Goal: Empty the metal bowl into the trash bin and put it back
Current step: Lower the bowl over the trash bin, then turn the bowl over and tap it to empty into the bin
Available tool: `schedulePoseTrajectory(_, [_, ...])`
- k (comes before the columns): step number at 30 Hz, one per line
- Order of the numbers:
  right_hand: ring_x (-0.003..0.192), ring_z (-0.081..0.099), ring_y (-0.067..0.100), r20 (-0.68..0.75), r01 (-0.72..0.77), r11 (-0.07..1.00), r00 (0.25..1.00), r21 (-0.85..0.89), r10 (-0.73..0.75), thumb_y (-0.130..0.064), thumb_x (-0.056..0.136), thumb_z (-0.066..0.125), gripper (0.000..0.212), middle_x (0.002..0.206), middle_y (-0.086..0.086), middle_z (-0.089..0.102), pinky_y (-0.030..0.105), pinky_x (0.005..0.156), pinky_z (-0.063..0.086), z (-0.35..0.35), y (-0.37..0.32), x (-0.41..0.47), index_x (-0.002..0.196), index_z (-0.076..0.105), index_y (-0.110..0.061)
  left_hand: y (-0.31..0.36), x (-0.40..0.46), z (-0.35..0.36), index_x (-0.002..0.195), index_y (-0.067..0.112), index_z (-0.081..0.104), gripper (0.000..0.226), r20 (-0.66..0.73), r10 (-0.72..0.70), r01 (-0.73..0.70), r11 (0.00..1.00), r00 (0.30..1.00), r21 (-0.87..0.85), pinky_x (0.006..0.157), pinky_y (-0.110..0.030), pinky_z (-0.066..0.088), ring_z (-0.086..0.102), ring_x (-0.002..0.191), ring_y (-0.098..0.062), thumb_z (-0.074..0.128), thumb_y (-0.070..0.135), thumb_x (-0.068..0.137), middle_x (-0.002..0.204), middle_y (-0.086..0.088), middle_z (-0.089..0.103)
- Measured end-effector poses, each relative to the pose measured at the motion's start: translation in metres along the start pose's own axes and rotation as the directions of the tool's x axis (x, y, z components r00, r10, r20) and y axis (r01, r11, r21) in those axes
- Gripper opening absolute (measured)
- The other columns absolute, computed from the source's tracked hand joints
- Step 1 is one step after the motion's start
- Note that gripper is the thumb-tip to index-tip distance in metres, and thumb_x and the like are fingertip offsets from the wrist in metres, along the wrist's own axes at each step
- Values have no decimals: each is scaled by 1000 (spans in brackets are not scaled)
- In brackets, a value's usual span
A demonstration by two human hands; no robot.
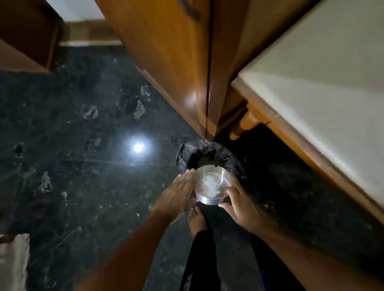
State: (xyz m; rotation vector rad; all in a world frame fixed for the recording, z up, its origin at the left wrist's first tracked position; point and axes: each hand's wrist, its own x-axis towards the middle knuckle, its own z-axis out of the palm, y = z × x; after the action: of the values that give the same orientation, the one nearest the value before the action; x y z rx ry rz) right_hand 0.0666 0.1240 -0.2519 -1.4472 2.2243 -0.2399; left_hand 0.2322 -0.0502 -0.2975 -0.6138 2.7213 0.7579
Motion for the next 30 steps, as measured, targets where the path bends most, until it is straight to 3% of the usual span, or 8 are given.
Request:
schedulePoseTrajectory(3, [125,59,39,53,-9,1000,999,12,8,-34,90,73,41,156,25,37,44,96,52,46,28,25,110,62,0,-21,25,31,158,18,6,86,151,-100,125,978,983,-169,111,-48,39,31,147,-29,63,33,96,166,-8,22])
schedulePoseTrajectory(6, [99,70,44,-5,-14,999,1000,50,15,-25,85,79,45,139,31,52,44,73,60,78,49,52,111,60,7,-33,54,50,159,17,6,81,162,-137,177,948,977,-263,103,-49,47,53,129,-37,58,28,98,156,-19,40])
schedulePoseTrajectory(11, [101,64,45,-77,-84,986,992,146,96,-16,96,65,41,118,29,61,43,80,53,96,79,100,127,54,9,-44,106,57,144,9,44,56,195,-216,286,816,957,-503,98,-37,49,60,121,-30,60,35,98,136,-18,61])
schedulePoseTrajectory(13, [103,61,46,-44,-163,968,984,190,175,-16,102,55,33,115,32,61,44,81,49,100,88,125,124,56,8,-46,129,62,123,7,62,42,237,-290,374,697,927,-612,86,-35,54,66,104,-25,61,40,97,113,-11,71])
schedulePoseTrajectory(16, [108,59,46,116,-363,896,932,255,344,-24,106,44,35,116,34,62,44,87,46,105,94,164,117,60,5,-48,159,73,98,1,69,49,279,-455,521,591,846,-616,65,-29,41,56,74,-20,56,49,97,75,-6,61])
schedulePoseTrajectory(23, [123,55,39,260,-552,789,830,268,493,-28,101,53,35,132,22,60,42,99,47,112,94,190,130,58,-8,-44,168,106,102,4,74,52,277,-624,606,405,731,-684,80,-39,55,67,86,-30,54,52,96,94,-18,73])
schedulePoseTrajectory(27, [131,52,33,276,-565,775,822,283,499,-23,85,77,69,143,14,54,46,104,49,119,92,181,145,44,-15,-40,159,120,104,6,73,54,282,-651,593,323,705,-738,84,-44,58,69,93,-33,53,55,95,98,-16,74])
schedulePoseTrajectory(30, [129,54,31,241,-560,757,828,335,506,-17,77,82,76,142,12,55,47,102,51,126,93,176,143,45,-16,-36,153,131,105,4,71,53,277,-667,559,251,691,-790,79,-42,57,69,90,-30,51,53,97,96,-13,73])
